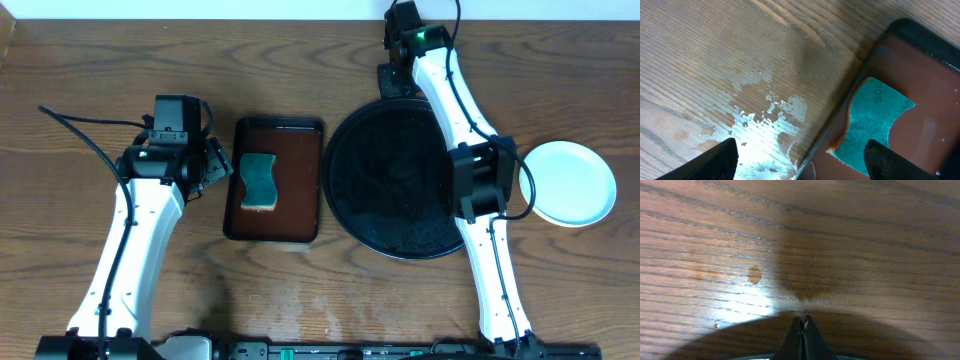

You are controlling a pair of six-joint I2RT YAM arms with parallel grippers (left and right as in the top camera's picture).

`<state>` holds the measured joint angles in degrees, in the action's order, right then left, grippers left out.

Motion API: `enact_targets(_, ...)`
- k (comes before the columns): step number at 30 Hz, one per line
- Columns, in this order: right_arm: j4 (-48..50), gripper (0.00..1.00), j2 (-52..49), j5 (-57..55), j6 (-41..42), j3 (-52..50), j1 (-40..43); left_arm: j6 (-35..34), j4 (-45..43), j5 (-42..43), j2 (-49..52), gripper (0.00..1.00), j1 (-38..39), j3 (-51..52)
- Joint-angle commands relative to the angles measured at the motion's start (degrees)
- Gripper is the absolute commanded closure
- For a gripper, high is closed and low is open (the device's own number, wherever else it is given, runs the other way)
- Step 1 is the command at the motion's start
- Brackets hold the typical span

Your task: Clean dirty plates on tray and stack at the side

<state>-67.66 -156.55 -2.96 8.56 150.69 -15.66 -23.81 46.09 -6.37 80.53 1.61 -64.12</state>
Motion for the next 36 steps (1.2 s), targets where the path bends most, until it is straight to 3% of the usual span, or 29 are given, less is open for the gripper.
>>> enact_targets(1, 0.09, 0.99, 3.76, 0.42, 0.68, 0.39, 0.35, 0.11, 0.11, -0.31, 0.44, 0.19, -0.2, -0.83)
enact_targets(11, 2.21, 0.99, 3.58, -1.46, 3.82, -0.5, 1.7, 0.11, 0.11, -0.31, 0.44, 0.18, -0.2, -0.83)
enact_targets(24, -3.67, 0.99, 3.65, 1.01, 4.79, -0.42, 1.86, 0.11, 0.11, -0.31, 0.44, 0.19, -0.2, -0.83)
enact_targets(36, 1.01, 0.99, 3.65, -1.53, 5.16, -0.46, 2.23, 0.11, 0.11, -0.31, 0.44, 0.18, -0.2, -0.83)
